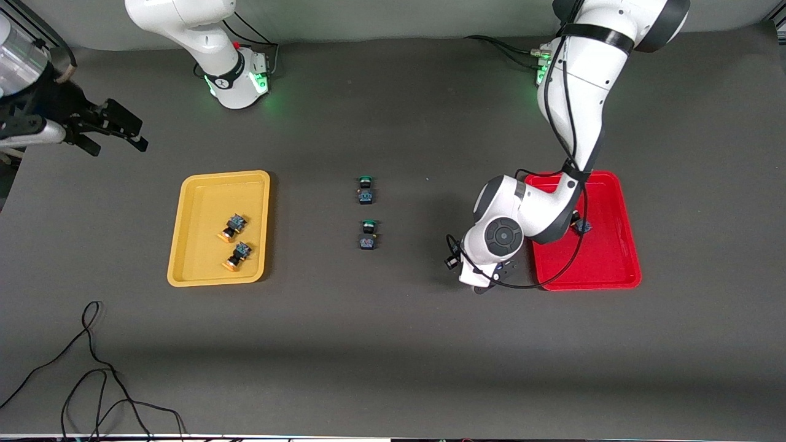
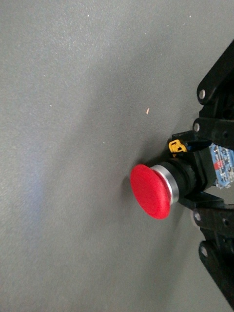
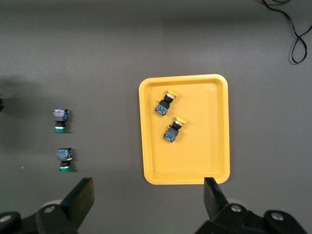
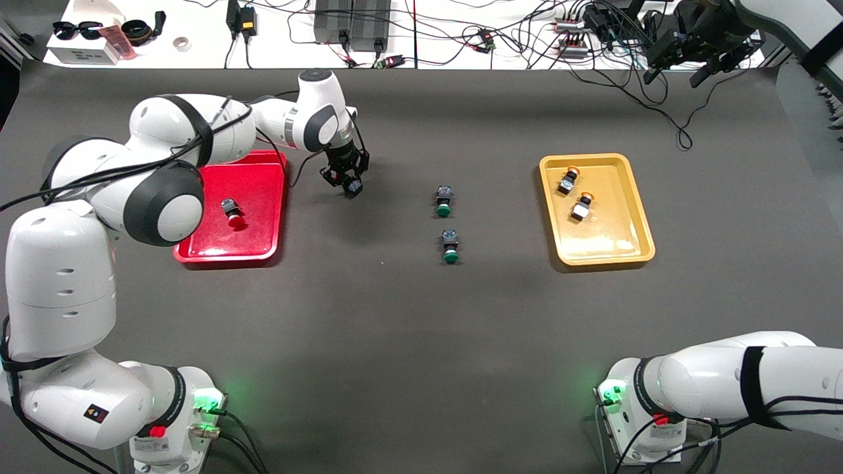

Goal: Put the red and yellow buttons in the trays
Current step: 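Carry the red button into the red tray with the left gripper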

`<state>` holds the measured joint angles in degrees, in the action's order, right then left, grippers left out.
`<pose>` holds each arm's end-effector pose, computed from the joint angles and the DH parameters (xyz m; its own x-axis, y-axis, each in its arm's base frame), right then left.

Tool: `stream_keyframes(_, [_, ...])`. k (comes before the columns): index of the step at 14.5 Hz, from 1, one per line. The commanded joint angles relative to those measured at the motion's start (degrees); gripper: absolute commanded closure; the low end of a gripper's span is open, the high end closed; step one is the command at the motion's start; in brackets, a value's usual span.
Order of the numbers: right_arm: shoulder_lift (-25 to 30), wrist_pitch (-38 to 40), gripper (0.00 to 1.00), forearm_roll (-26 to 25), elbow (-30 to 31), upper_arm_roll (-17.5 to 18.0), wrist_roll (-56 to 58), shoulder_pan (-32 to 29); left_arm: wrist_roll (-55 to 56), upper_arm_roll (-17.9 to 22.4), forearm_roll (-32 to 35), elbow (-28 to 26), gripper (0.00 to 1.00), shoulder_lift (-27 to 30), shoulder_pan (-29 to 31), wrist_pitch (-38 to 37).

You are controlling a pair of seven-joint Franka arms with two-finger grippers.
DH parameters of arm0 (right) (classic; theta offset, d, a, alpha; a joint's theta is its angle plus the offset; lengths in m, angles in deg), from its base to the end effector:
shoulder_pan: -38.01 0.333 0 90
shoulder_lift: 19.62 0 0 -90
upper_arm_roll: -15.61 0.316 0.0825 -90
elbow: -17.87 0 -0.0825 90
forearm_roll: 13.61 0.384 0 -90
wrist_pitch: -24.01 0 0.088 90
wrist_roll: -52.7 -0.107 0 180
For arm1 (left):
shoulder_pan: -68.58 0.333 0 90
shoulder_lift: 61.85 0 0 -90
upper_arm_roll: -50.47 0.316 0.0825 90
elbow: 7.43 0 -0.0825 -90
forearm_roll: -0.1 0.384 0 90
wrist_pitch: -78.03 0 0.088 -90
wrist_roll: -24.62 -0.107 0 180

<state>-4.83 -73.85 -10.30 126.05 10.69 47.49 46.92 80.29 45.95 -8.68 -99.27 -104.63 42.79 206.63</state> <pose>0.4824 0.0342 0.6192 0.9972 -0.0279 0.0691 -0.0219 -0.9960 -0.0861 0.5909 -0.3432 0.1840 0.8290 0.5233 -0.1974 0.5334 -0.8459 -0.0026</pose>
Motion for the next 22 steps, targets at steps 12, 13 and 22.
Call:
stream_keyframes(12, [-3.45, 0.47, 0.00, -4.01, -1.47, 5.52, 3.46, -2.76, -17.17, 1.36, 1.65, -1.38, 1.00, 30.72, 12.96, -40.65])
stream_keyframes(13, [-3.71, 0.39, 0.00, -3.75, -1.74, 5.27, 3.72, -3.02, -17.17, 1.27, 2.27, -5.59, 1.00, 32.05, 12.87, -37.50])
stream_keyframes(22, [-3.45, 1.09, 0.00, -3.57, -2.97, 2.89, 4.43, -2.76, -24.36, 2.15, 6.49, -21.01, 1.00, 18.28, 16.20, -3.82])
